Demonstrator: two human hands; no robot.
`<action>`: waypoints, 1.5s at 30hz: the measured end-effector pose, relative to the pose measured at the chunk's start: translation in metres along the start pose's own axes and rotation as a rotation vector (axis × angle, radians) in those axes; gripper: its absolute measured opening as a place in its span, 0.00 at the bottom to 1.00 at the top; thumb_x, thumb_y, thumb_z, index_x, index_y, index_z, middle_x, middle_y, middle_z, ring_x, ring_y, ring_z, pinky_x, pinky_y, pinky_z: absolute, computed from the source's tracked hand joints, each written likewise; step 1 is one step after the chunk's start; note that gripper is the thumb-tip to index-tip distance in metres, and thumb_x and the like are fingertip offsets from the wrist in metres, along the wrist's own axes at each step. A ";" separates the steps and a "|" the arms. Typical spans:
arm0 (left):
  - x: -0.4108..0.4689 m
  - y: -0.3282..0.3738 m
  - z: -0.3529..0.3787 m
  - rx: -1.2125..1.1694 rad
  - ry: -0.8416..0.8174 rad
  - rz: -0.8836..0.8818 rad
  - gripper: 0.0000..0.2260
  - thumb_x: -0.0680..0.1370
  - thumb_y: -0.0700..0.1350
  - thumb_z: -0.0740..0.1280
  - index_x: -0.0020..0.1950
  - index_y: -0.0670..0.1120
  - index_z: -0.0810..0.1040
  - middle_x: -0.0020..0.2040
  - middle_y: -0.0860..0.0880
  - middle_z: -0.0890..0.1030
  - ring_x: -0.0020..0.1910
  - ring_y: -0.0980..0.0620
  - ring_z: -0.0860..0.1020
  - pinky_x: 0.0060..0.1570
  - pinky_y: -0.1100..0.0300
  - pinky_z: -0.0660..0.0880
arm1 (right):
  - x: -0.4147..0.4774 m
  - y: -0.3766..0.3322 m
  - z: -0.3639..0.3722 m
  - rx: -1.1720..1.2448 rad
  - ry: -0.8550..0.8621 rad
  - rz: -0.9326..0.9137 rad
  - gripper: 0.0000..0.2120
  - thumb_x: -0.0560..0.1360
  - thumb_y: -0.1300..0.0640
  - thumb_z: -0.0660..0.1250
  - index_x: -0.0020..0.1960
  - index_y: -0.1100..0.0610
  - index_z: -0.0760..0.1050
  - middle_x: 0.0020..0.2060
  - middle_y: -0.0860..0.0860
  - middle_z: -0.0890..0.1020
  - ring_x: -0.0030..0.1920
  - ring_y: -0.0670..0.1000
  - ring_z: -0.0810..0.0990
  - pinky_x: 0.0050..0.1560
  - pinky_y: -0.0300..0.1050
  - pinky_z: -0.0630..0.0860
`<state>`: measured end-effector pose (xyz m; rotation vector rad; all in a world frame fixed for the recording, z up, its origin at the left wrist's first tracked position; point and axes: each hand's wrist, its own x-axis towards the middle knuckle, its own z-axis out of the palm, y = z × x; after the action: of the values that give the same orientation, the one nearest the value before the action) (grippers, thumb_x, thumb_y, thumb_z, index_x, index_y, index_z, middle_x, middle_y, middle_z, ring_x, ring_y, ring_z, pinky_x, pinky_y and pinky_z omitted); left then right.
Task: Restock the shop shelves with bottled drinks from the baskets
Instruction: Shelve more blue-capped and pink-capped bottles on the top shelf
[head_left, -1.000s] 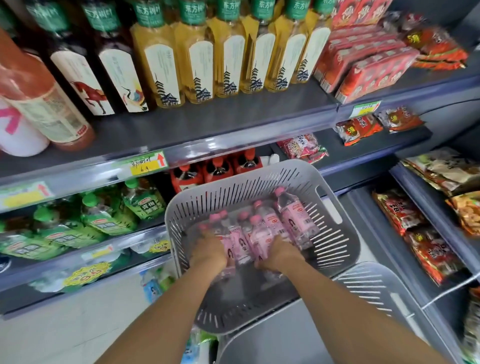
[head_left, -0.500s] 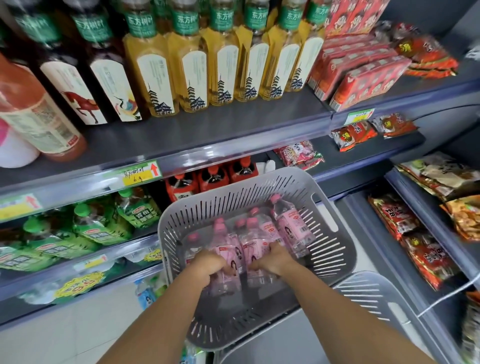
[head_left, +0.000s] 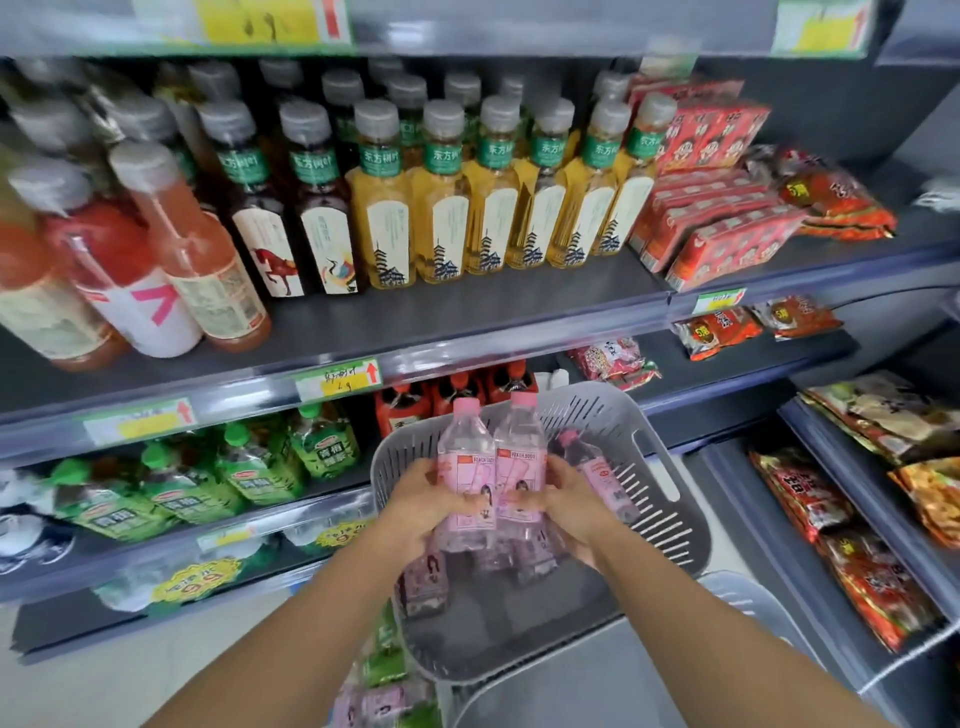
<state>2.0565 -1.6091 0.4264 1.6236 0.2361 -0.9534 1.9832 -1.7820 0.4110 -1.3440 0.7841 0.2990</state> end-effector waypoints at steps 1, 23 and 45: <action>-0.006 0.006 -0.005 -0.017 -0.009 0.037 0.28 0.63 0.34 0.79 0.59 0.42 0.73 0.53 0.45 0.83 0.49 0.49 0.82 0.44 0.54 0.80 | -0.004 -0.007 0.003 -0.012 -0.003 -0.039 0.36 0.57 0.64 0.81 0.62 0.53 0.72 0.54 0.51 0.84 0.56 0.55 0.82 0.63 0.61 0.74; -0.267 0.051 -0.213 -0.297 0.155 0.479 0.26 0.67 0.30 0.74 0.61 0.43 0.72 0.55 0.43 0.82 0.56 0.44 0.80 0.62 0.45 0.74 | -0.204 -0.098 0.228 -0.049 -0.204 -0.473 0.31 0.65 0.66 0.78 0.64 0.55 0.70 0.56 0.52 0.82 0.55 0.54 0.82 0.60 0.58 0.77; -0.389 0.134 -0.385 -0.488 0.380 0.825 0.20 0.70 0.28 0.70 0.60 0.41 0.74 0.50 0.45 0.84 0.50 0.46 0.82 0.55 0.51 0.76 | -0.257 -0.247 0.429 -0.109 -0.490 -0.802 0.27 0.67 0.68 0.76 0.62 0.55 0.72 0.55 0.52 0.82 0.56 0.55 0.81 0.56 0.54 0.79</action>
<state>2.0608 -1.1750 0.7859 1.2457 0.0314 0.0531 2.0934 -1.3748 0.7755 -1.4951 -0.2035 0.0210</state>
